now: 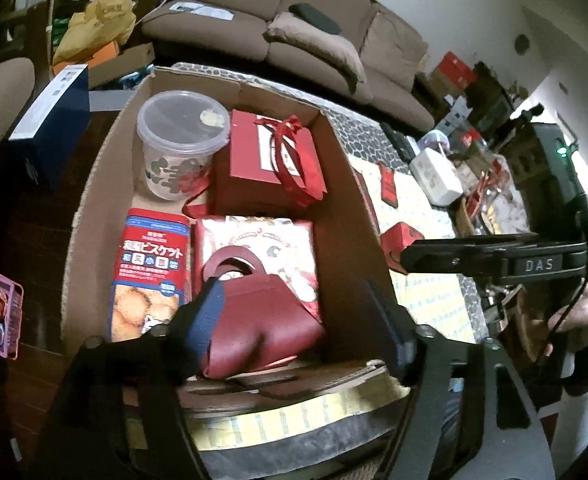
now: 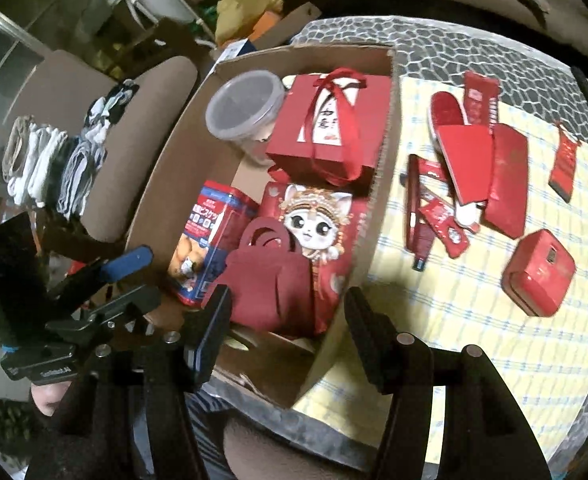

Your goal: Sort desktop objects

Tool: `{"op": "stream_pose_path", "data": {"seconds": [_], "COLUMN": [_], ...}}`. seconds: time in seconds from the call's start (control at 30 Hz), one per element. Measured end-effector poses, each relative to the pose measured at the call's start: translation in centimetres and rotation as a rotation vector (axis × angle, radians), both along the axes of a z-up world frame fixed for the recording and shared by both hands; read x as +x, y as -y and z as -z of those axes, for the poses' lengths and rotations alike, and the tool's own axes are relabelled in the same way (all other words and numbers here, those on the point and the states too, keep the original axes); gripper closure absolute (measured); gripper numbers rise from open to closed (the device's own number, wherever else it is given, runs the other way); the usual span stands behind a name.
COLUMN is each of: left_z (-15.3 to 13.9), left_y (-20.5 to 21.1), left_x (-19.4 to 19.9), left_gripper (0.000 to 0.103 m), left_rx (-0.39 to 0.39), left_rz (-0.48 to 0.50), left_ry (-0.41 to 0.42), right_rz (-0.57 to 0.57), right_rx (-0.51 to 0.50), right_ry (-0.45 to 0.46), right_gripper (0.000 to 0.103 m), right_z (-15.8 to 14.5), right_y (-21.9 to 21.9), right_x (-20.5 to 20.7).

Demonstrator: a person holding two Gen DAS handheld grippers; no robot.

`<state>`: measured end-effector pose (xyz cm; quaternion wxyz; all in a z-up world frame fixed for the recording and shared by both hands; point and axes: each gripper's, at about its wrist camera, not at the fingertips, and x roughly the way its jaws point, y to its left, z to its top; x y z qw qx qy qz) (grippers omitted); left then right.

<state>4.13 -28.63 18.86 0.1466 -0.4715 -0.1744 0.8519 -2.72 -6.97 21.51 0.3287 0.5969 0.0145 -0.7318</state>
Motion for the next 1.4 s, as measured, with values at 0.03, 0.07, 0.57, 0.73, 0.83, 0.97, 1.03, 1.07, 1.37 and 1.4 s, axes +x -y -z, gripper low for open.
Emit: {"op": "stream_pose_path", "data": {"seconds": [0.03, 0.07, 0.57, 0.73, 0.83, 0.97, 1.03, 1.07, 1.37, 1.4], "left_z": [-0.1, -0.2, -1.0, -1.3, -1.4, -1.3, -1.0, -0.8, 1.2, 1.5], "left_y": [-0.5, -0.8, -8.7, -11.5, -13.4, -16.0, -17.5, -18.1, -23.1, -23.5], "left_x": [0.0, 0.1, -0.1, -0.5, -0.8, -1.4, -1.7, -1.8, -3.3, -3.5], "left_gripper": [0.025, 0.024, 0.0, 0.0, 0.0, 0.0, 0.0, 0.0, 0.0, 0.0], "left_rx": [-0.008, -0.015, -0.062, -0.078, -0.079, -0.098, -0.1, -0.101, -0.172, -0.177], "left_rz": [0.005, 0.01, 0.095, 0.111, 0.126, 0.145, 0.164, 0.172, 0.201, 0.2], "left_ry": [-0.001, -0.002, 0.004, -0.008, -0.018, -0.035, -0.041, -0.045, -0.067, -0.07], "right_rz": [0.007, 0.012, 0.181, 0.253, 0.295, 0.331, 0.347, 0.353, 0.422, 0.429], "right_rx": [0.001, 0.003, 0.013, 0.02, 0.038, 0.045, 0.045, 0.043, 0.019, 0.02], "right_ry": [-0.005, -0.01, -0.07, -0.088, -0.14, -0.176, -0.187, -0.19, -0.204, -0.207], "right_gripper": [0.042, 0.04, 0.0, 0.0, 0.0, 0.0, 0.0, 0.0, 0.0, 0.0], "right_z": [0.0, 0.0, -0.5, 0.1, 0.3, 0.8, 1.3, 1.5, 3.7, 4.0], "right_y": [-0.5, -0.9, -11.7, -15.7, -17.6, -19.9, -20.9, -21.3, -24.7, -24.9], "right_x": [0.1, 0.3, 0.6, 0.4, 0.6, 0.5, 0.4, 0.3, -1.2, -1.3]}}
